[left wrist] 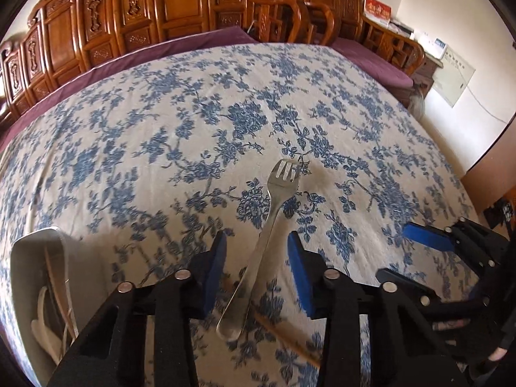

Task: Organize utensils
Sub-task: 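Reach the left gripper to the metal fork and close on its handle, then lift the metal fork with the left gripper while the right gripper grasps the wooden chopstick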

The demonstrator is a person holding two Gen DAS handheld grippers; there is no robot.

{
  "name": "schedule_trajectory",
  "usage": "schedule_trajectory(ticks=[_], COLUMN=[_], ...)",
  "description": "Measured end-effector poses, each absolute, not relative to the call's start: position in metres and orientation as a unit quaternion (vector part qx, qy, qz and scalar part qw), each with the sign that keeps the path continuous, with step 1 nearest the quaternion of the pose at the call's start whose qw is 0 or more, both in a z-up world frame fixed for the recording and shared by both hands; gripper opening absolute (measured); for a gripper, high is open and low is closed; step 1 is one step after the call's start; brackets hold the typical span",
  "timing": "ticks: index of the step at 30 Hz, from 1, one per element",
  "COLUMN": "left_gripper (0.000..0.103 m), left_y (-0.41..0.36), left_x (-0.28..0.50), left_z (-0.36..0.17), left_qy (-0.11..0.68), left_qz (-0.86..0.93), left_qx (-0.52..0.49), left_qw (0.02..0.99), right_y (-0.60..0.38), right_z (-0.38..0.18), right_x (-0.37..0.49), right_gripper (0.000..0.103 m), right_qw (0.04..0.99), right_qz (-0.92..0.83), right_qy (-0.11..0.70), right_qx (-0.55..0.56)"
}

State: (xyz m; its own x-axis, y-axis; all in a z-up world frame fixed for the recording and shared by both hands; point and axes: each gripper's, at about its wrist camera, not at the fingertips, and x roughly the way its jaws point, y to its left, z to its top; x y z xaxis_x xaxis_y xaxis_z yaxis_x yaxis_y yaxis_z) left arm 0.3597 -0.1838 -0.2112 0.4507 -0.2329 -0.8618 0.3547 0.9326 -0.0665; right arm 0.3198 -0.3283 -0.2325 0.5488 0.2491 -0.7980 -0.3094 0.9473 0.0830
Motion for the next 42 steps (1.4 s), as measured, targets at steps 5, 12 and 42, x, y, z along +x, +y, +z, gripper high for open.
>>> schedule_trajectory(ticks=[5, 12, 42], left_gripper=[0.021, 0.020, 0.006], left_y=[-0.198, -0.202, -0.156], left_x=[0.375, 0.378, 0.306], left_z=[-0.229, -0.237, -0.178], left_qy=[0.513, 0.519, 0.467], left_qz=[-0.168, -0.156, -0.152], left_qx=[0.079, 0.097, 0.073], left_qw=[0.838, 0.835, 0.868], right_y=[-0.337, -0.340, -0.292], right_z=[-0.230, -0.224, -0.230], right_x=[0.322, 0.321, 0.307], right_gripper=[0.058, 0.058, 0.058], right_qw=[0.879, 0.883, 0.861], right_qz=[0.164, 0.166, 0.214], right_qy=[0.447, 0.439, 0.460], right_qx=[-0.017, -0.010, -0.028])
